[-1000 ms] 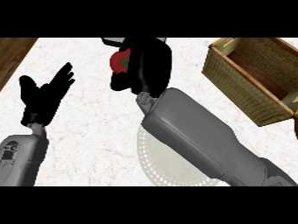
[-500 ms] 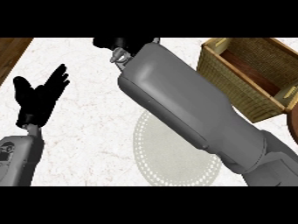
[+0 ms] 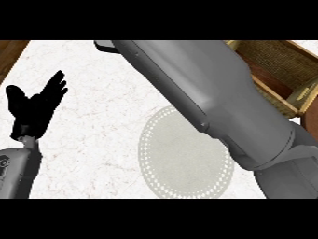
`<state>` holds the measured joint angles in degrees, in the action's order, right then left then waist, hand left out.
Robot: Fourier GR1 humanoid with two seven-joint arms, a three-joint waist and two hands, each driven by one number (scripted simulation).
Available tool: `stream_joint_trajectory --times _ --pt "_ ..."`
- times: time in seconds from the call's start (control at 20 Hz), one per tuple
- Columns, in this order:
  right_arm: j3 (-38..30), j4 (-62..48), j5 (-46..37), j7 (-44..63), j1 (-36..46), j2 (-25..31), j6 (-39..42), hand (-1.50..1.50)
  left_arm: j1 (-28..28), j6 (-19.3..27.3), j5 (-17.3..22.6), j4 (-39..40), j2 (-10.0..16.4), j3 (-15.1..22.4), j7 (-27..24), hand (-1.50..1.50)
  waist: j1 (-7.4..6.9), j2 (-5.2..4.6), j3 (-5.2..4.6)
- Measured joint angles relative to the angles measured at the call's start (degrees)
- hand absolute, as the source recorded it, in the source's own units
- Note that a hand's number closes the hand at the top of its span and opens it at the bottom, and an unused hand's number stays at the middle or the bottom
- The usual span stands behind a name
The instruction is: Pick the tomato from the placemat and place it in the basket
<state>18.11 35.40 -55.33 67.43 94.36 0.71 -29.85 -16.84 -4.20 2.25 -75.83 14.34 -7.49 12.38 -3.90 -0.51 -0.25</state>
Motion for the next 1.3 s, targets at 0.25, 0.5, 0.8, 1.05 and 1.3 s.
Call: stream_joint_trajectory --times 0.25,0.5,0.8,1.05,1.3 --pt "-3.5 -8.6 -2.7 0.4 4.5 1.7 0.3 1.5 0.8 0.1 0.2 -1.2 0.1 -0.2 0.2 0.0 0.47 -0.05 0.02" --pt "-5.3 -14.7 -5.3 0.0 6.1 4.1 0.3 1.5 2.1 0.7 0.0 -2.0 -0.4 -0.2 0.1 0.0 1.3 0.03 0.08" --pt "-8.1 -17.9 -5.9 -2.5 4.2 7.3 -1.4 1.5 2.0 1.4 -0.1 -2.9 -0.3 -0.6 1.2 0.0 2.32 0.16 0.18" --pt "-9.5 -17.2 -6.1 -4.3 0.9 8.5 -2.3 1.5 2.6 0.6 0.7 -3.0 0.6 -1.6 1.6 0.0 3.12 0.42 0.22" --pt "-11.4 -15.5 -5.9 -6.7 -3.7 9.7 -5.2 1.5 3.6 0.0 0.7 -1.3 0.9 -2.4 -1.2 0.0 3.5 0.43 0.22"
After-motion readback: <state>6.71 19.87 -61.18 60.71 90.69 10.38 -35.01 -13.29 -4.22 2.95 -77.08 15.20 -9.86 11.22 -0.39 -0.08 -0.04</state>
